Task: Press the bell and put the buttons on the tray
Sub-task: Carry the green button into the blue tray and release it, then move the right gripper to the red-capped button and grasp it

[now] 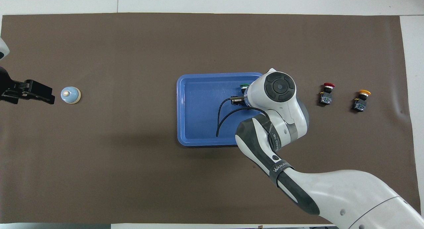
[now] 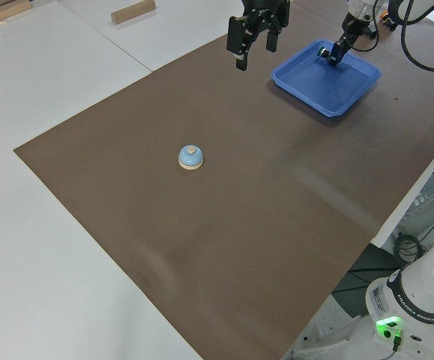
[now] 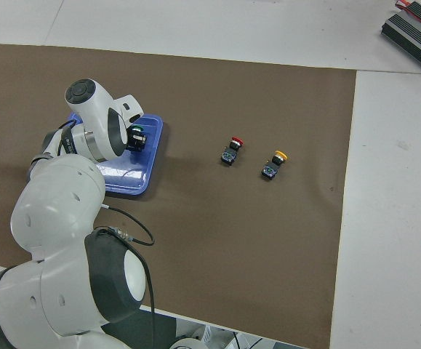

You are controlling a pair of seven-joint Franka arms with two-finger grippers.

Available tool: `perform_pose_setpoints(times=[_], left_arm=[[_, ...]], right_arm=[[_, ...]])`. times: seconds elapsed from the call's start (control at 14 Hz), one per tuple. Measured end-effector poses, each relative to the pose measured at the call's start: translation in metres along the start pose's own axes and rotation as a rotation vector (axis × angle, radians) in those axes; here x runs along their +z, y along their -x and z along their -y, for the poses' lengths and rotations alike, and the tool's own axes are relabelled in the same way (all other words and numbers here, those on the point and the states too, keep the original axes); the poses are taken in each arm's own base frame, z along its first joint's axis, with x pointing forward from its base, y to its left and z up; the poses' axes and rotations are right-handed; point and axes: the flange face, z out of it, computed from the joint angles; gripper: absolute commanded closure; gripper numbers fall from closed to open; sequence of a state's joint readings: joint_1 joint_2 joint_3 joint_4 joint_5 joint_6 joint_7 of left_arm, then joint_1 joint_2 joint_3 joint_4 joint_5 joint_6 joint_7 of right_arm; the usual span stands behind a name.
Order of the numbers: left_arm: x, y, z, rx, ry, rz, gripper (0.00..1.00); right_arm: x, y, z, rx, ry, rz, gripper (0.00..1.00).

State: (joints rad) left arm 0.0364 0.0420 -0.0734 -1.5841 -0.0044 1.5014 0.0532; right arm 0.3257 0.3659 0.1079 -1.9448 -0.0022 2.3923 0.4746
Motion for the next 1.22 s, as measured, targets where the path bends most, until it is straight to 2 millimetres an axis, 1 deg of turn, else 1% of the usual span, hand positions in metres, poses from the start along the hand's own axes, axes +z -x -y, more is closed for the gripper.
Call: perform_pose_setpoints(times=[0.14, 0.21, 0.36, 0.5, 0.57, 0.64, 0.79, 0.93, 1.0, 1.07, 1.15, 1.22], left_arm=[[0.000, 0.000, 0.000, 0.000, 0.000, 0.000, 0.00], [0.000, 0.000, 0.000, 0.000, 0.000, 0.000, 0.00], [0.000, 0.000, 0.000, 0.000, 0.000, 0.000, 0.00], [0.000, 0.000, 0.000, 0.000, 0.000, 0.000, 0.00], [0.000, 0.000, 0.000, 0.000, 0.000, 0.000, 0.00], [0.000, 0.000, 0.000, 0.000, 0.000, 0.000, 0.00], [0.000, 0.000, 0.000, 0.000, 0.000, 0.000, 0.00], [0.000, 0.000, 0.000, 0.000, 0.000, 0.000, 0.00], [0.000, 0.000, 0.000, 0.000, 0.000, 0.000, 0.00], [0.000, 0.000, 0.000, 0.000, 0.000, 0.000, 0.00], [0.000, 0.000, 0.000, 0.000, 0.000, 0.000, 0.00], [0.000, 0.000, 0.000, 0.000, 0.000, 0.000, 0.00]], right_arm=[[-0.005, -0.001, -0.001, 0.010, 0.008, 0.011, 0.00], [-0.014, -0.004, -0.004, 0.016, 0.016, 0.023, 0.00], [-0.047, -0.018, -0.015, 0.041, 0.034, 0.041, 0.00], [-0.088, -0.034, -0.039, 0.073, 0.042, 0.041, 0.00], [-0.103, -0.041, -0.055, 0.070, 0.043, 0.037, 0.00], [-0.114, -0.047, -0.076, 0.059, 0.044, 0.034, 0.00], [-0.122, -0.061, -0.129, 0.048, 0.049, 0.035, 0.00], [-0.121, -0.071, -0.189, 0.049, 0.061, 0.041, 0.00], [-0.118, -0.072, -0.214, 0.049, 0.077, 0.045, 0.00], [-0.114, -0.072, -0.234, 0.053, 0.094, 0.049, 0.00], [-0.108, -0.071, -0.245, 0.057, 0.106, 0.045, 0.00], [-0.101, -0.068, -0.250, 0.060, 0.109, 0.038, 0.00]])
